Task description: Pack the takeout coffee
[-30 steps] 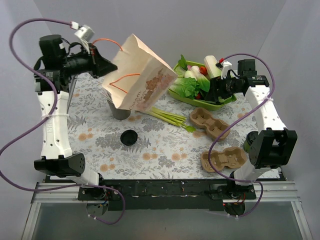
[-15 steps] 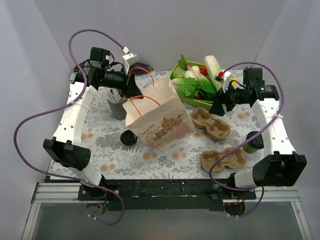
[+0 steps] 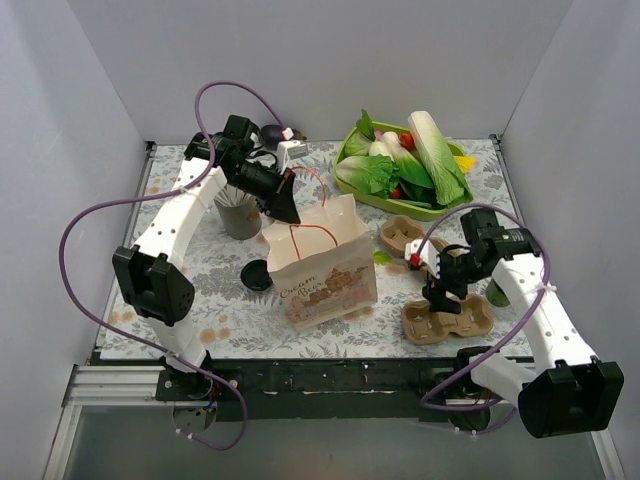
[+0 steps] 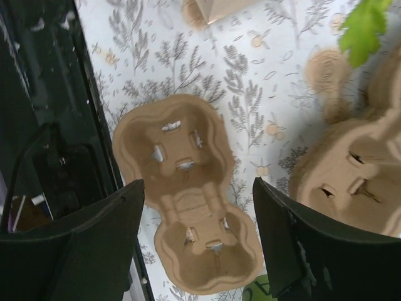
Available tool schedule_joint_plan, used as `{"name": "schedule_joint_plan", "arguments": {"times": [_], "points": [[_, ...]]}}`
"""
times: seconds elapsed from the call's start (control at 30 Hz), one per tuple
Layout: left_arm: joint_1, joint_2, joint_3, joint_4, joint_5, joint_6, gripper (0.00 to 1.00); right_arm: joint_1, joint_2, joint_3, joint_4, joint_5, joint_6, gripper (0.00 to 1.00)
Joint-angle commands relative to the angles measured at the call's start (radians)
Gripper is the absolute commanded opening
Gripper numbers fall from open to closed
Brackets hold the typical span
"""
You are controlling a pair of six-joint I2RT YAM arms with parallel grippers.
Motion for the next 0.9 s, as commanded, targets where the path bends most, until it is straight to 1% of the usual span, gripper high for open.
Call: {"name": "schedule_joint_plan", "arguments": {"times": [0.0, 0.13, 0.23, 0.27, 0.3, 0.37, 0.47, 0.63, 0.73, 0.87], "points": [[-0.007, 0.025, 0.032, -0.028, 0.030, 0.007, 0.00, 0.024, -0.066, -0.077, -0.052, 0.065, -0.177, 0.77], [-0.009, 0.035, 0.032, -0.020, 0.013, 0.013, 0.00, 0.030, -0.099, -0.140, -0.052, 0.111, -0.242, 0.77], [-0.009, 0.033, 0.026, -0.008, 0.015, 0.006, 0.07, 0.033, -0.112, -0.192, -0.040, 0.160, -0.277, 0.76], [-0.009, 0.027, 0.023, -0.002, 0.016, 0.000, 0.21, 0.031, -0.113, -0.216, -0.034, 0.189, -0.282, 0.76], [-0.009, 0.021, 0.020, 0.008, 0.016, -0.006, 0.30, 0.031, -0.119, -0.224, -0.020, 0.200, -0.286, 0.75], [-0.009, 0.000, 0.006, 0.043, 0.016, -0.032, 0.41, 0.031, -0.127, -0.247, -0.005, 0.232, -0.293, 0.74], [-0.007, -0.023, -0.011, 0.095, 0.018, -0.066, 0.46, 0.031, -0.136, -0.267, 0.032, 0.267, -0.296, 0.72], [-0.009, -0.047, -0.009, 0.104, 0.047, -0.077, 0.47, 0.033, -0.124, -0.281, 0.076, 0.289, -0.287, 0.68], [-0.009, -0.050, -0.006, 0.104, 0.047, -0.082, 0.48, 0.031, -0.104, -0.281, 0.090, 0.289, -0.286, 0.66], [-0.009, -0.059, -0.004, 0.110, 0.043, -0.085, 0.48, 0.033, -0.080, -0.286, 0.118, 0.280, -0.286, 0.62]]}}
